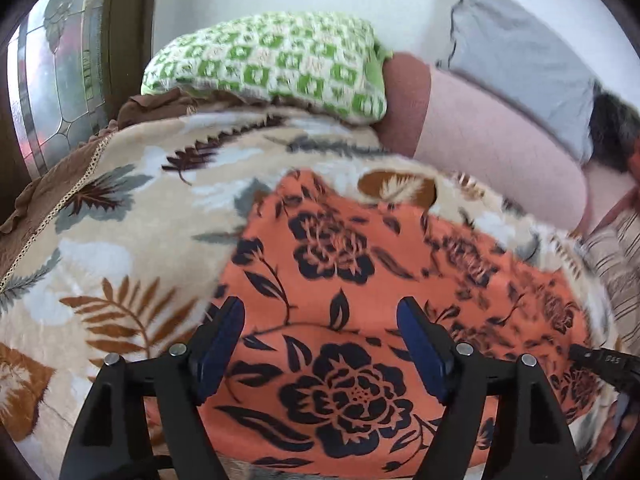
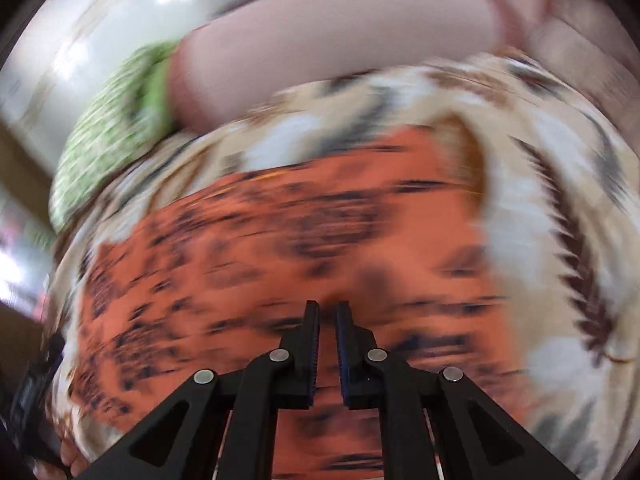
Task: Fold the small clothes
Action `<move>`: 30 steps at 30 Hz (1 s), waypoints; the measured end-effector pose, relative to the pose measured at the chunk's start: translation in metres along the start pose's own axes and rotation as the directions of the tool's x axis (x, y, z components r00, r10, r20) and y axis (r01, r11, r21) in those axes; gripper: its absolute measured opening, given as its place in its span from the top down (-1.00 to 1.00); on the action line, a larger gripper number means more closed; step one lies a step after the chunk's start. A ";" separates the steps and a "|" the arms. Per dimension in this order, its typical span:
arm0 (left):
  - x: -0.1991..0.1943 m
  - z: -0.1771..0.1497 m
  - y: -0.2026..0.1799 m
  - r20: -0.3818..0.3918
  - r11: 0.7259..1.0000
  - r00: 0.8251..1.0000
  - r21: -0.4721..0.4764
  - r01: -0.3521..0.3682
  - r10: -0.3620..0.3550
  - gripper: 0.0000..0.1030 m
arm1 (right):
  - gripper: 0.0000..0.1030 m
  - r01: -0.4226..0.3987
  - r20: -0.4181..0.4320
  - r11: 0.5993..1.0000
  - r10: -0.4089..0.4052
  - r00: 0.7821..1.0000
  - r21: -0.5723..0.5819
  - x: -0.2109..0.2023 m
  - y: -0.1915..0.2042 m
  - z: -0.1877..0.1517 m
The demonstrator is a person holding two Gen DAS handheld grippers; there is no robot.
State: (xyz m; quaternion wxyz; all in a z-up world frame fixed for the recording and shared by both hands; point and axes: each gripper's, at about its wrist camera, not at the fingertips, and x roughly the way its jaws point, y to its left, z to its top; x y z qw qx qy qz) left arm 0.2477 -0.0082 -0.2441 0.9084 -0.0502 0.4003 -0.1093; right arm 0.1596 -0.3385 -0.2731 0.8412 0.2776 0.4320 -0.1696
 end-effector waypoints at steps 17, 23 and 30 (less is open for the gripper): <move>0.045 0.010 0.037 -0.105 0.961 0.963 -0.097 -0.260 0.250 -0.58 | 0.79 0.012 -0.099 0.998 -0.006 0.995 0.058 0.063 -0.014 0.074; 0.042 0.011 0.070 -0.136 0.948 0.973 -0.232 -0.216 0.188 -0.68 | 0.77 -0.014 -0.052 0.999 0.016 0.999 0.051 0.044 0.011 0.071; 0.011 0.010 0.051 -0.045 0.980 0.988 -0.133 -0.149 0.145 -0.67 | 0.77 -0.229 -0.131 0.961 0.210 0.969 -0.156 0.004 0.100 -0.008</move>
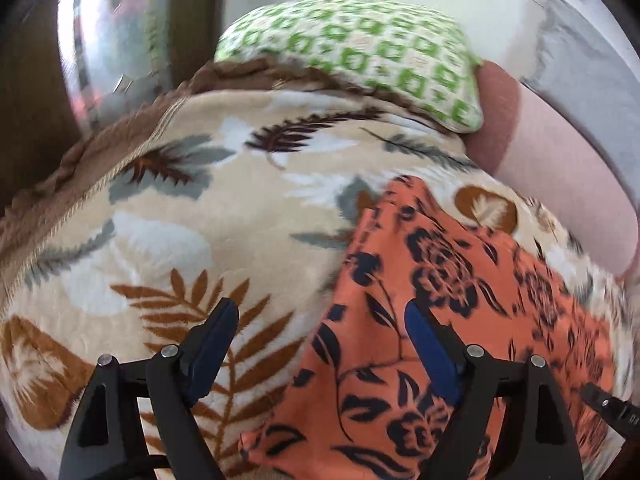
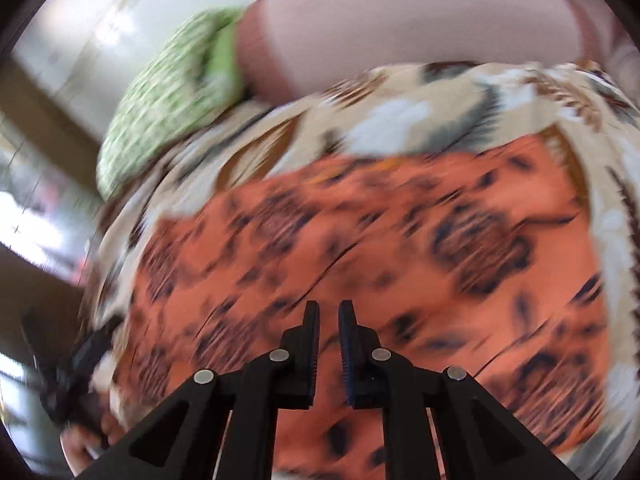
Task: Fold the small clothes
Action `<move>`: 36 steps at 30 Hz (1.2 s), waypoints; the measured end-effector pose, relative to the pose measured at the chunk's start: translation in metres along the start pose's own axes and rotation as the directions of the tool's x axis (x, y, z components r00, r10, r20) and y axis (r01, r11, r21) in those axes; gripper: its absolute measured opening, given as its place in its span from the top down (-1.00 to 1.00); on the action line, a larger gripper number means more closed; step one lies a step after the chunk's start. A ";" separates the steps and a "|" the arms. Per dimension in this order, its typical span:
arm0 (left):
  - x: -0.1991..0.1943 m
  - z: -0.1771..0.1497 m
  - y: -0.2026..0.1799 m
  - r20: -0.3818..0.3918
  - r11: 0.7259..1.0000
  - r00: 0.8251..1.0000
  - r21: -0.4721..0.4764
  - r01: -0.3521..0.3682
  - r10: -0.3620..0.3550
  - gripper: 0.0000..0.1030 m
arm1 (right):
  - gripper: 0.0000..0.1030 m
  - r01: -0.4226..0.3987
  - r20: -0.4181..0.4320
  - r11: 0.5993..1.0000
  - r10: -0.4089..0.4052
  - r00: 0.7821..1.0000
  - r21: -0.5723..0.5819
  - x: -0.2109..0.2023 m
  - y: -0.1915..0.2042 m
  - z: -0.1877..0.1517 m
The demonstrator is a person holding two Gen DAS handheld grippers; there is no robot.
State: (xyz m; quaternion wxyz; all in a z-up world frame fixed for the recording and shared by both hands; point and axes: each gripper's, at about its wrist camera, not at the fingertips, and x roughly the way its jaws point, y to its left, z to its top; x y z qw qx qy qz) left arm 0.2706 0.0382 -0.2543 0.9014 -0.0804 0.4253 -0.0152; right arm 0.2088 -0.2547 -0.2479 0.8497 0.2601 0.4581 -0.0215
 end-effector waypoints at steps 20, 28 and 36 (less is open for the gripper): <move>0.011 -0.017 0.026 -0.125 0.993 0.985 0.026 -0.112 0.114 -0.71 | 0.73 -0.129 -0.069 0.989 0.124 0.990 -0.075 0.012 0.071 -0.068; 0.006 -0.014 0.008 -0.059 0.974 0.976 0.092 -0.206 0.212 -0.71 | 0.74 -0.196 -0.086 0.978 0.189 0.978 -0.076 0.048 0.064 -0.097; -0.024 -0.029 -0.029 -0.001 0.982 0.995 0.163 -0.100 0.102 -0.71 | 0.73 -0.120 -0.035 0.993 0.119 0.992 -0.017 -0.008 0.046 -0.070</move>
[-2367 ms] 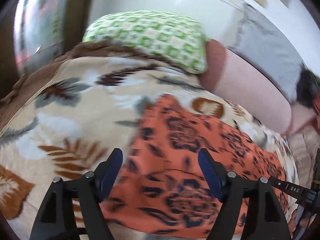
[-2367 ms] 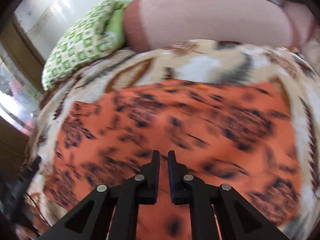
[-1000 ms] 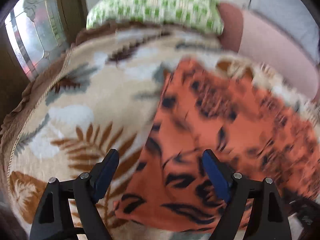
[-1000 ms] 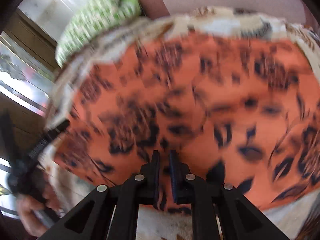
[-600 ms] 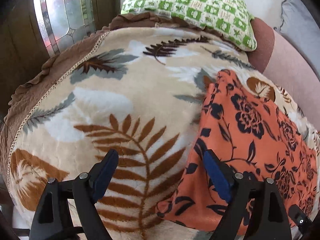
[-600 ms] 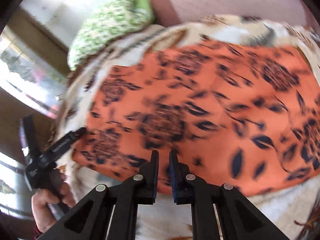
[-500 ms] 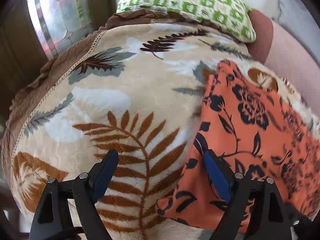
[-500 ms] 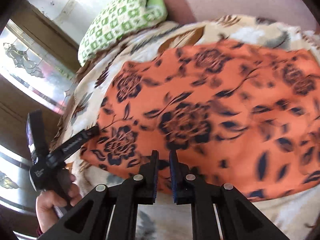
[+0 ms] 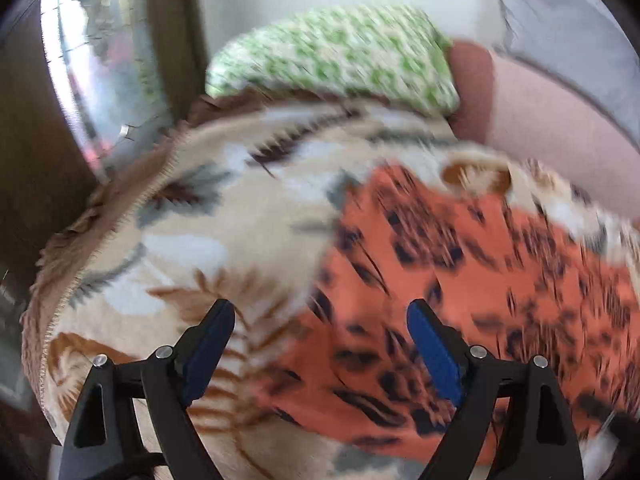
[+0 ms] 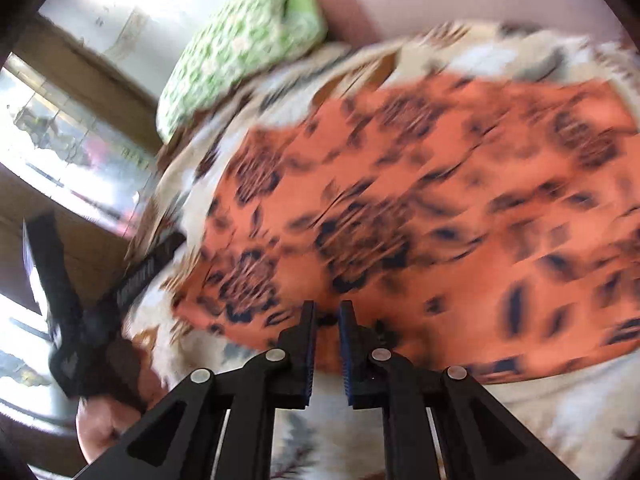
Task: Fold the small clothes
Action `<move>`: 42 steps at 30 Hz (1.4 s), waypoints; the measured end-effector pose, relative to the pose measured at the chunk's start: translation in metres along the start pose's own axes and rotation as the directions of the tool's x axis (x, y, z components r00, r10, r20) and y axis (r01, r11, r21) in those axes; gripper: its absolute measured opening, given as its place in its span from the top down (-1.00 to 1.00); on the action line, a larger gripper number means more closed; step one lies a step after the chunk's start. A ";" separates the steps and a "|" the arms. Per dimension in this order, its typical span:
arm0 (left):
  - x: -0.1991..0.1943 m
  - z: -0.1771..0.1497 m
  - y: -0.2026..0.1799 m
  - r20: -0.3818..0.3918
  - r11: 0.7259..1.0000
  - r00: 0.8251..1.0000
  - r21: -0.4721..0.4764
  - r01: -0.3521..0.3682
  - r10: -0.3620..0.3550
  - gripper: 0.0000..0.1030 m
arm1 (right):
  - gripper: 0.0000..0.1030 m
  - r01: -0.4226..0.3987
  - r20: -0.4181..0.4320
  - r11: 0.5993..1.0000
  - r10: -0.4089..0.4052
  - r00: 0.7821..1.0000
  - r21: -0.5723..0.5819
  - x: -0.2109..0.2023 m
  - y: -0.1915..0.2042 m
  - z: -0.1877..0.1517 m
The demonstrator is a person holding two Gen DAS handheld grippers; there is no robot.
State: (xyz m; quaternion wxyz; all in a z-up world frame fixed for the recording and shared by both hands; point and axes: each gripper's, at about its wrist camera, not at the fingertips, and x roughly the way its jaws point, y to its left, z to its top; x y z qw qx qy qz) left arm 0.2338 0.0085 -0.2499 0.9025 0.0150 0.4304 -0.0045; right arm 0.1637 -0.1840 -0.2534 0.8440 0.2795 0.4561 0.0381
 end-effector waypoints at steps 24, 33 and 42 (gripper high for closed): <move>-0.060 -0.043 -0.024 0.130 0.990 0.989 0.128 0.052 -0.069 -0.83 | 0.74 0.390 0.028 0.887 -0.408 0.912 0.247 -0.065 -0.162 -0.015; -0.063 -0.039 -0.039 0.155 0.987 0.984 0.144 0.070 -0.092 -0.83 | 0.74 0.366 0.066 0.903 -0.389 0.919 0.226 -0.073 -0.158 -0.009; -0.053 -0.028 -0.056 0.143 0.983 0.983 0.159 0.091 -0.114 -0.83 | 0.74 0.269 0.189 0.942 -0.307 0.933 0.201 -0.074 -0.130 0.009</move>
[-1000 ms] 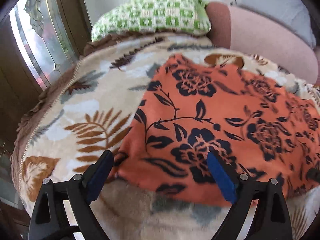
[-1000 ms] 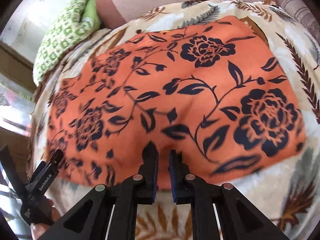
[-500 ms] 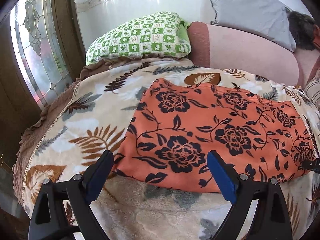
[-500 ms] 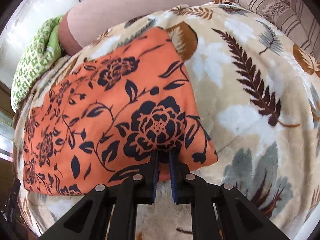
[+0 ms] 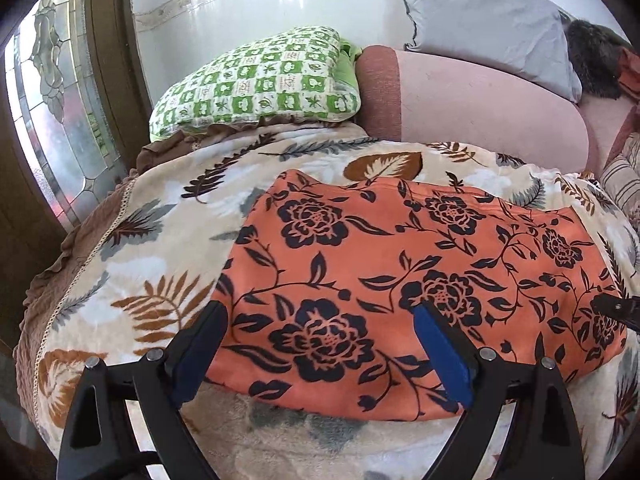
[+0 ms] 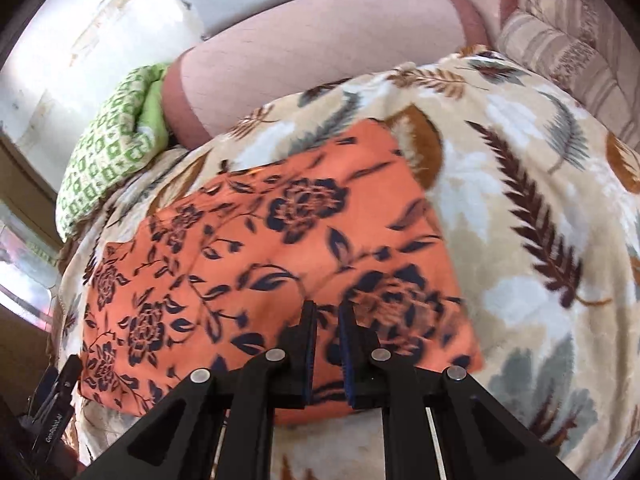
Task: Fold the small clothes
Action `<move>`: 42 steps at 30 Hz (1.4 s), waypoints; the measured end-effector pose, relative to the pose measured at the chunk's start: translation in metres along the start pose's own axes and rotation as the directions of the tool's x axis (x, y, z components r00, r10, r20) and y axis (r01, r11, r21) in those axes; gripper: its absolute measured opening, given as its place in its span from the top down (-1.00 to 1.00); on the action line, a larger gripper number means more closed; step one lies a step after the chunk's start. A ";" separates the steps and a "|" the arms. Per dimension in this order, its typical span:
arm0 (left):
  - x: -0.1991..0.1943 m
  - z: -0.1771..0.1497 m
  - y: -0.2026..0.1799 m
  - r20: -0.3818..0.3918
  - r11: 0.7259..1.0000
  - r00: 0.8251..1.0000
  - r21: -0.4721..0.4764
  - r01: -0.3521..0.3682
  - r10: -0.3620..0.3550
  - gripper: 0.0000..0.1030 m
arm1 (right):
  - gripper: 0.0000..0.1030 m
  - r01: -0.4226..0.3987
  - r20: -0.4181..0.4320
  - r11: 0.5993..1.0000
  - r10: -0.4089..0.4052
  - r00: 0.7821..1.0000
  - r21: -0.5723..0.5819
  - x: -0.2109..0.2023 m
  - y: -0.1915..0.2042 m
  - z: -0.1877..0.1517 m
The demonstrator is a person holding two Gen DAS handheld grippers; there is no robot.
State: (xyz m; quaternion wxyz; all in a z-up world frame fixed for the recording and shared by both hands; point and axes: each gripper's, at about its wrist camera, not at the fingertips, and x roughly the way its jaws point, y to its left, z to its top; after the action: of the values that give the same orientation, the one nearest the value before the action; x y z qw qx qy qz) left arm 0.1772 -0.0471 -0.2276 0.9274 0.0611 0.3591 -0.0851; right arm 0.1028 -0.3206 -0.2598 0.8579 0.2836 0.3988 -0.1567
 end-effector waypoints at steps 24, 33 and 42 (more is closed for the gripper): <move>0.060 -0.023 0.053 -0.238 0.984 0.962 -0.081 -0.160 0.136 -0.87 | 0.73 -0.137 -0.149 0.980 0.116 0.982 -0.142 0.033 0.074 -0.038; 0.012 -0.044 0.150 -0.213 0.900 0.973 -0.400 -0.172 0.091 -0.91 | 0.69 -0.181 -0.169 0.963 0.148 0.975 -0.200 0.035 0.095 -0.052; 0.008 -0.058 0.107 -0.258 0.877 0.951 -0.480 0.025 -0.168 -0.92 | 0.69 -0.279 -0.021 0.930 0.283 0.959 -0.240 -0.005 0.105 -0.048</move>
State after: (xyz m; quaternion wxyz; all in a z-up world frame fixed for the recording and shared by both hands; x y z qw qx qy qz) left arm 0.1668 0.0666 -0.2697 0.8456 -0.1723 0.5042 -0.0320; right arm 0.1230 -0.2080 -0.2433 0.9023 0.2304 0.3640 0.0152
